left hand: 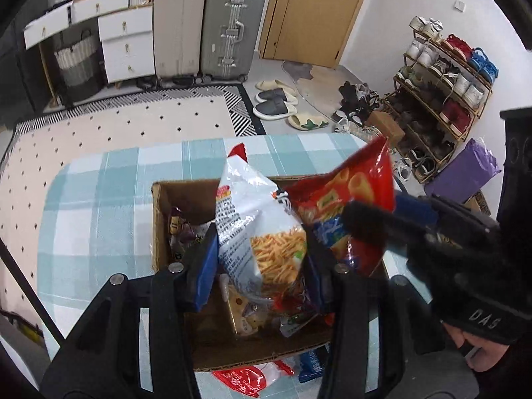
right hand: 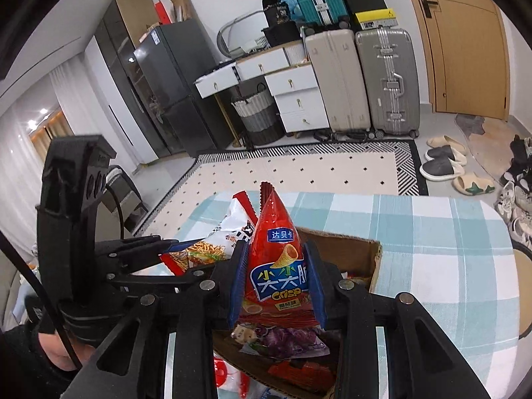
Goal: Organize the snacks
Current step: 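Open both grippers to drop the bags into the box, then move both grippers back toward the blue Oreo pack and red bag, then grasp the blue Oreo pack with the right gripper, then grasp the red balloon glue bag with the left gripper, then carry the red bag with the left gripper while the right carries the Oreo pack over the box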
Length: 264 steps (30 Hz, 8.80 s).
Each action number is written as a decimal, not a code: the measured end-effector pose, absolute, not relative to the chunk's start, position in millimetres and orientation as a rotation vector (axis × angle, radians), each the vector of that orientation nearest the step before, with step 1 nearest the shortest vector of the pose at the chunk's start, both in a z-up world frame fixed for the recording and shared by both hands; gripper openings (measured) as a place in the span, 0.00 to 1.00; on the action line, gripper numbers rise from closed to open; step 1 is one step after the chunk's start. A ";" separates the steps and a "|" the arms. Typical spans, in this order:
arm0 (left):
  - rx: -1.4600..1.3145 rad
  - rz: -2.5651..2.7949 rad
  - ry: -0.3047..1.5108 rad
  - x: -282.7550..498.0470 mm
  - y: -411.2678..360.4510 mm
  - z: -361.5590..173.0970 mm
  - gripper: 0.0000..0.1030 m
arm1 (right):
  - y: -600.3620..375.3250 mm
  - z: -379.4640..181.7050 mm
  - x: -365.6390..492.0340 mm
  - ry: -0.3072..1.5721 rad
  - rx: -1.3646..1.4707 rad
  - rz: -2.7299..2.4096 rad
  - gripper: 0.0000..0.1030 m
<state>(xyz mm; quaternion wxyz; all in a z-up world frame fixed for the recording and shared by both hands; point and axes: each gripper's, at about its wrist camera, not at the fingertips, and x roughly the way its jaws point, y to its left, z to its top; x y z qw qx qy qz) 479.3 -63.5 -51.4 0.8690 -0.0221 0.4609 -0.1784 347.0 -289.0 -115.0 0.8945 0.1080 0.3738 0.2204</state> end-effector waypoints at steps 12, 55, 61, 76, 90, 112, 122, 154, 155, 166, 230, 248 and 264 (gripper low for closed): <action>-0.019 -0.268 0.749 415.7 -30.4 -29.9 0.76 | -308.2 -98.1 293.7 0.627 0.203 0.477 0.62; -0.010 -0.115 0.578 184.4 -7.5 -95.2 0.99 | -278.8 -183.2 67.7 0.439 0.110 0.382 1.00; -0.023 -0.105 0.612 194.0 0.2 -128.8 0.99 | -284.9 -208.8 77.9 0.500 0.139 0.349 1.00; -0.056 -0.102 0.676 211.9 7.1 -155.2 0.99 | -286.5 -219.6 101.9 0.609 0.145 0.302 1.00; -0.121 -0.089 0.707 220.5 19.6 -163.6 0.99 | -259.7 -249.0 183.4 0.828 0.099 0.300 0.99; -0.123 -0.080 0.721 220.2 19.4 -165.3 0.99 | -269.3 -254.4 202.6 0.842 0.159 0.291 0.42; -0.121 -0.066 0.738 223.7 20.2 -167.4 0.99 | -278.9 -224.5 149.8 0.629 0.136 0.302 0.42; -0.120 -0.063 0.990 303.3 -29.5 -186.2 0.99 | -341.6 -223.0 96.7 0.525 0.334 0.322 0.42; -0.133 -0.062 0.992 307.7 -29.9 -187.0 0.99 | -341.5 -222.9 97.5 0.525 0.337 0.321 0.42; -0.141 -0.044 1.001 336.2 -39.3 -189.8 0.74 | -344.2 -223.3 99.1 0.525 0.360 0.318 0.42; 0.046 -0.281 0.636 247.7 -36.9 158.8 0.39 | -313.7 57.0 150.6 0.438 0.259 0.521 0.42; 0.125 -0.249 0.710 383.6 -85.5 94.4 0.40 | -298.3 -0.8 292.0 0.635 0.228 0.472 0.42; 0.121 -0.268 0.860 452.0 -87.7 -24.7 0.40 | -302.3 -94.4 342.0 0.758 0.198 0.451 0.42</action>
